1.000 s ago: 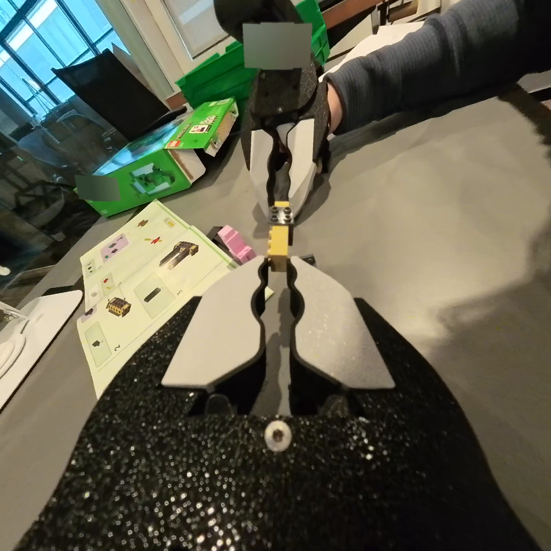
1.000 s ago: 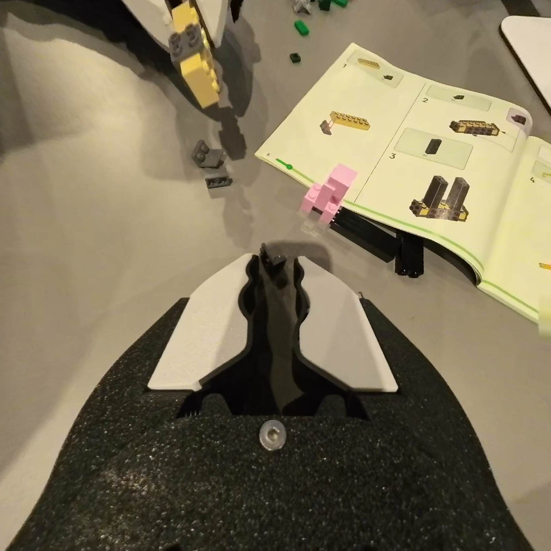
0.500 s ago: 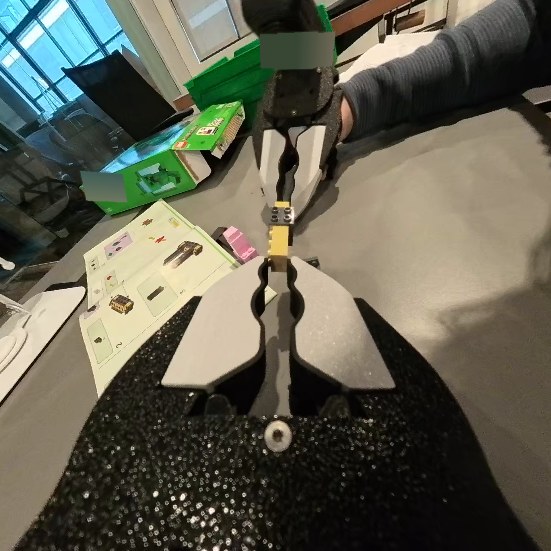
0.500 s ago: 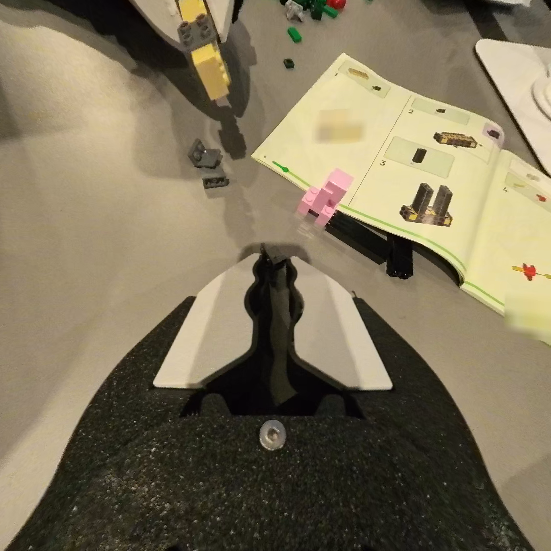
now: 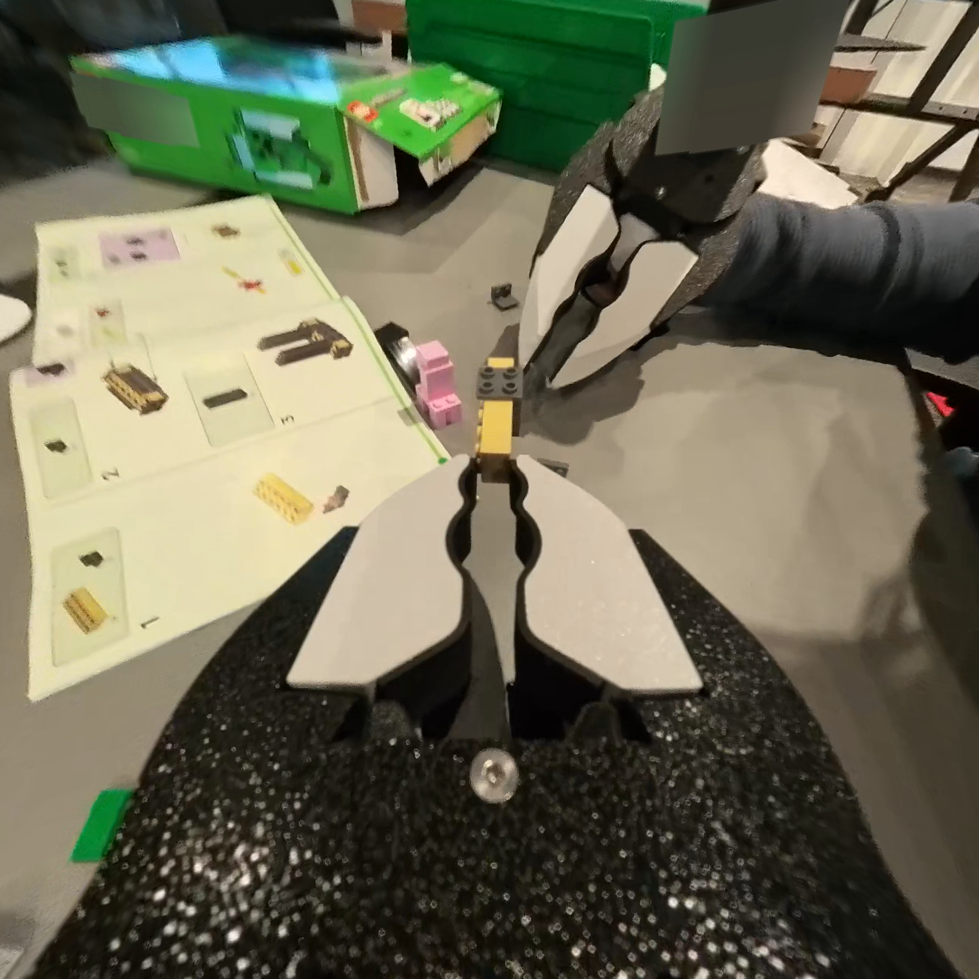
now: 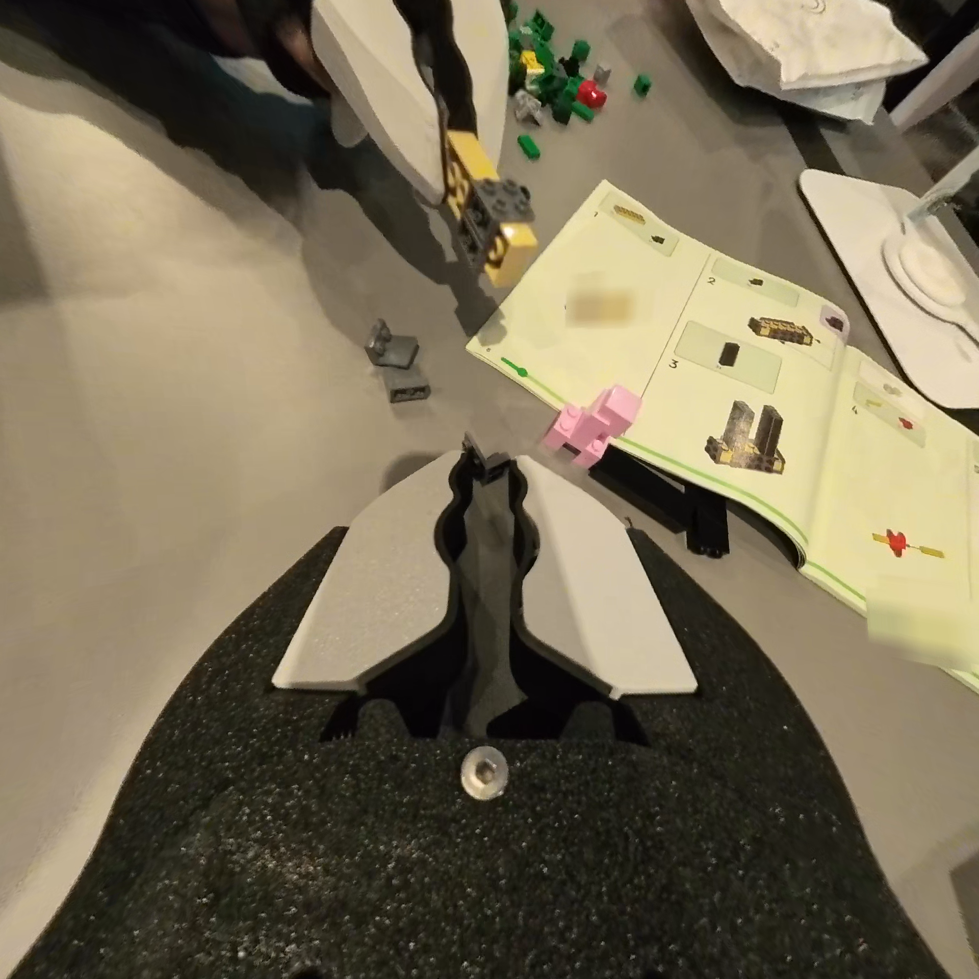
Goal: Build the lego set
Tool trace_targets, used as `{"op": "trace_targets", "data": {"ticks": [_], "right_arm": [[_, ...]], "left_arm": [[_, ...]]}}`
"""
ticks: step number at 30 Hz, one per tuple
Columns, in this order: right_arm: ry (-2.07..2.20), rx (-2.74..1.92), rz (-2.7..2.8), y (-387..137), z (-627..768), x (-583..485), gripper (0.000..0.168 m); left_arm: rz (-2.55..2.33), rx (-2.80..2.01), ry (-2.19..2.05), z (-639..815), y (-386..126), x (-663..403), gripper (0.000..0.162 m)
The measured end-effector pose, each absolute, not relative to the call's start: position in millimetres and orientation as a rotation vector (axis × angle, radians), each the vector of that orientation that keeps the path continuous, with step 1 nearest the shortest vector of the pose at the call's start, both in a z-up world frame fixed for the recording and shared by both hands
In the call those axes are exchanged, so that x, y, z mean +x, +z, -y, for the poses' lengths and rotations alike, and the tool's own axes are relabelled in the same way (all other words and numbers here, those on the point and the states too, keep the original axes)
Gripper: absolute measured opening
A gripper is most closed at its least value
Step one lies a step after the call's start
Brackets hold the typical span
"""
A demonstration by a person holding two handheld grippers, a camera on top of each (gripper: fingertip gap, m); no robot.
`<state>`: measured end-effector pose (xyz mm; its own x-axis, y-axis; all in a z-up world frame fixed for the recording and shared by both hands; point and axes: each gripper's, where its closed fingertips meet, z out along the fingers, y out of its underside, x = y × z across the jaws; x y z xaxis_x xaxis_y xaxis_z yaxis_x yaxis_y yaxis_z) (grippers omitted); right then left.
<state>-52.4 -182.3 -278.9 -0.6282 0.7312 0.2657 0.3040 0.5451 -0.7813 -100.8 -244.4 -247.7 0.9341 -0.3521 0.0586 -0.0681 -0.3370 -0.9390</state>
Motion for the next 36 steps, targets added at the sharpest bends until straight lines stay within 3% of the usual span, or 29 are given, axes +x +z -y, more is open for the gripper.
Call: {"op": "trace_targets", "data": {"ticks": [17,36], "right_arm": [[0.934,-0.919,2.244,-256,162,-12,0.012],[1.213,-0.822,2.088,-245,186,-11,0.012]], "left_arm": [[-0.457,-2.123,-0.306,215,-266,-43,0.011],[-0.553,-1.866,-0.306,216,-253,-35,0.011]]}}
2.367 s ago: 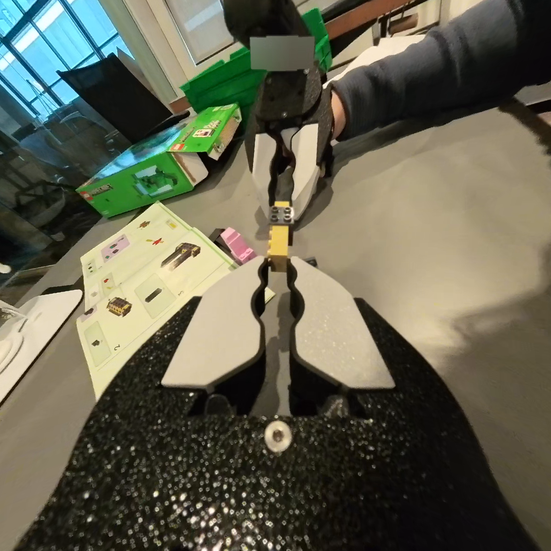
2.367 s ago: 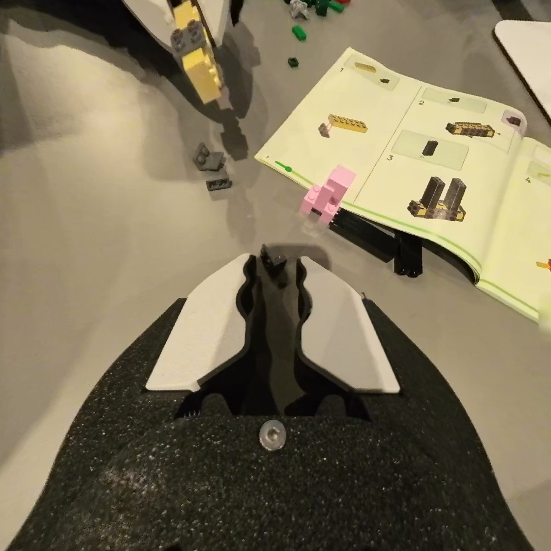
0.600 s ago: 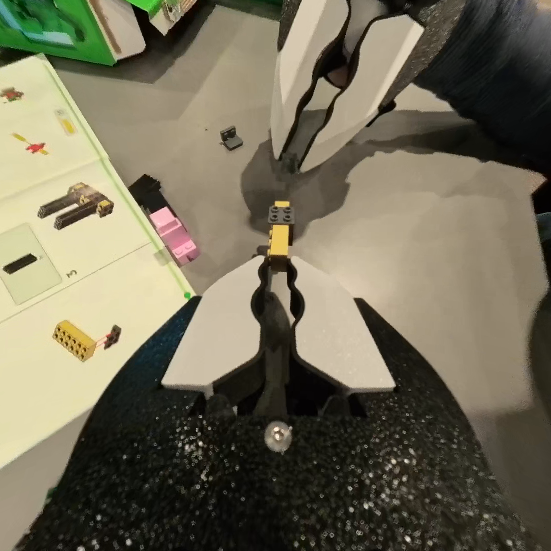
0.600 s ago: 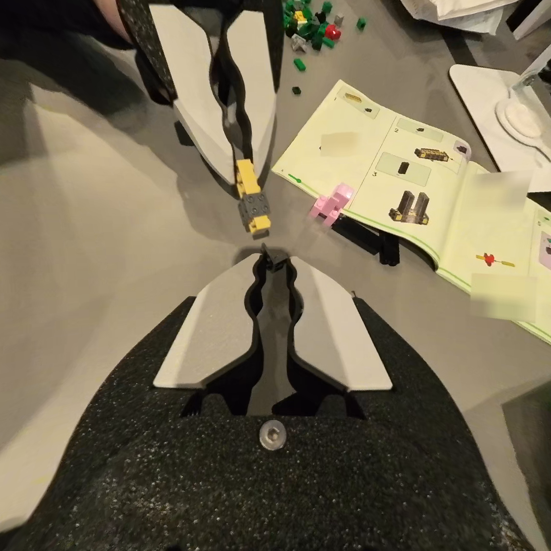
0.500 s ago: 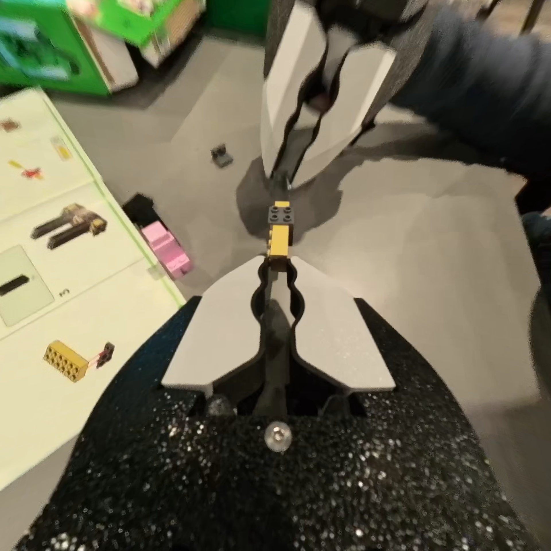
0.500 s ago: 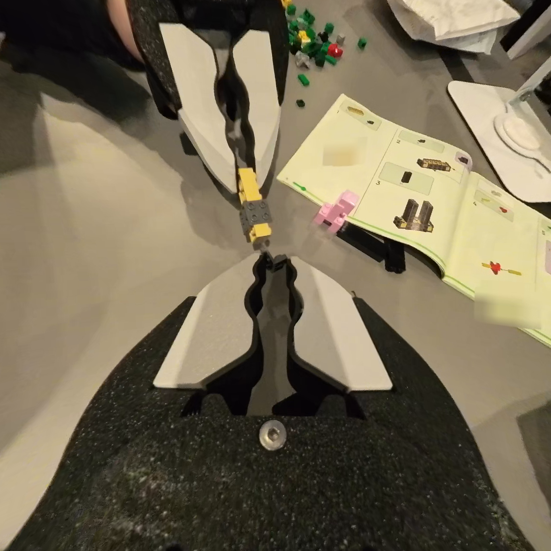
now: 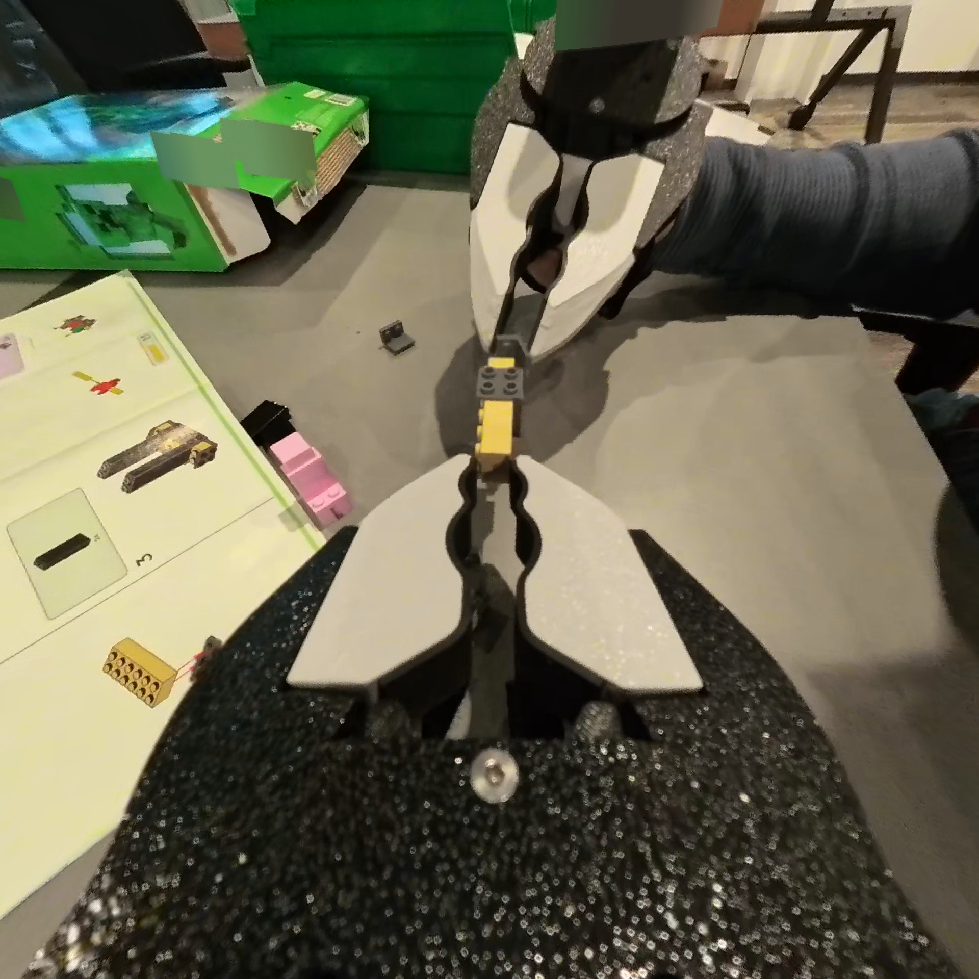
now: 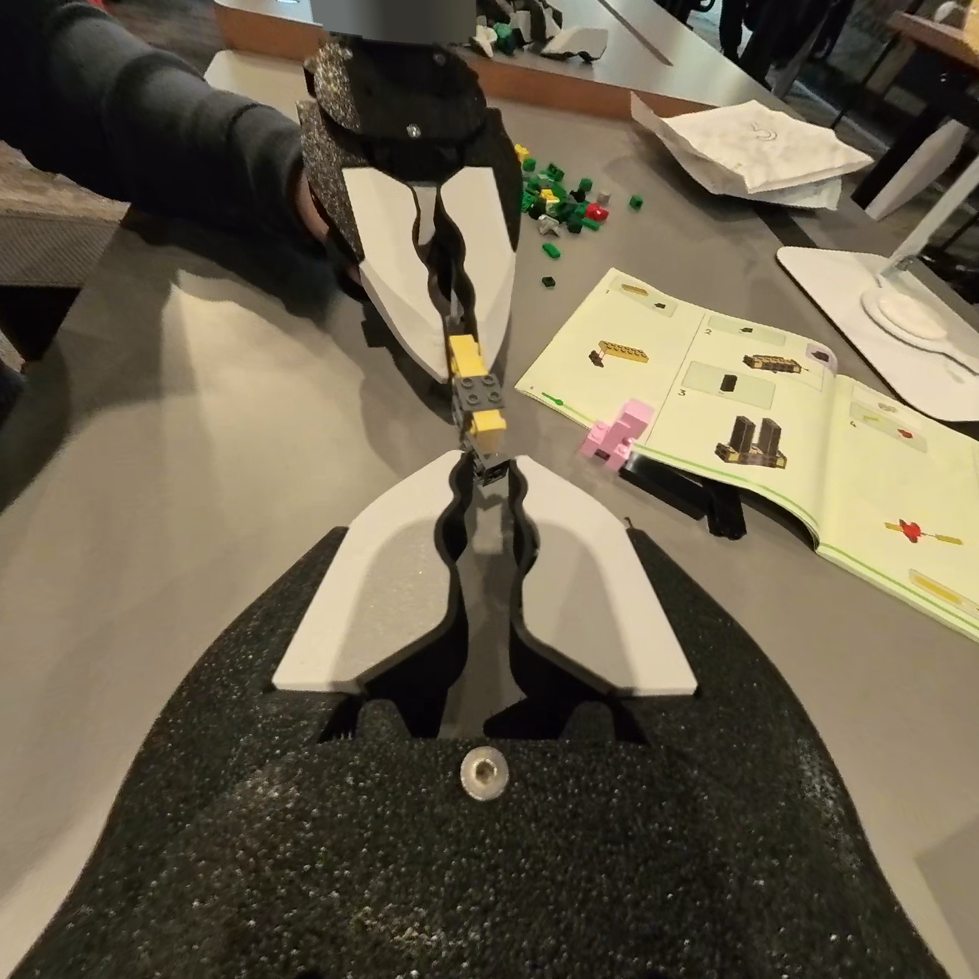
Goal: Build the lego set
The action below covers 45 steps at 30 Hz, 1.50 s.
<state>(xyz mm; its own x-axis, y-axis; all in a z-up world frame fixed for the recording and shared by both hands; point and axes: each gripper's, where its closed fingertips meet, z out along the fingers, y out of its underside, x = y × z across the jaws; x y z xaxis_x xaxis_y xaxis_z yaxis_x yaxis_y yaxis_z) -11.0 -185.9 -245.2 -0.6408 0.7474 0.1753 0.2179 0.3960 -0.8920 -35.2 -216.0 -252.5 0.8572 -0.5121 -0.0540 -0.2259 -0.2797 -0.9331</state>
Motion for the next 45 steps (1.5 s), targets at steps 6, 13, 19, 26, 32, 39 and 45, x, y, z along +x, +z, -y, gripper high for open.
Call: {"op": "trace_targets", "data": {"ticks": [6,13,19,26,32,39,45], "right_arm": [[1.173,-0.801,2.094,-248,190,-13,0.012],[1.168,-0.806,2.099,-250,190,-14,0.012],[1.104,-0.908,2.180,-265,181,-11,0.012],[1.085,-1.304,2.301,-296,169,-9,0.012],[1.018,-1.205,2.311,-292,168,-6,0.024],[0.810,-0.832,2.293,-270,180,2,0.013],[0.556,-0.794,2.497,-284,183,-4,0.016]], "left_arm": [[-0.562,-1.863,-0.287,216,-253,-35,0.011],[-0.567,-1.860,-0.270,216,-253,-35,0.011],[-0.543,-1.872,-0.245,216,-253,-40,0.011],[-0.549,-1.871,-0.225,216,-253,-41,0.011],[-0.555,-1.871,-0.213,217,-253,-42,0.011],[-0.541,-1.862,-0.207,217,-250,-46,0.011],[-0.553,-1.866,-0.176,218,-249,-50,0.011]]}}
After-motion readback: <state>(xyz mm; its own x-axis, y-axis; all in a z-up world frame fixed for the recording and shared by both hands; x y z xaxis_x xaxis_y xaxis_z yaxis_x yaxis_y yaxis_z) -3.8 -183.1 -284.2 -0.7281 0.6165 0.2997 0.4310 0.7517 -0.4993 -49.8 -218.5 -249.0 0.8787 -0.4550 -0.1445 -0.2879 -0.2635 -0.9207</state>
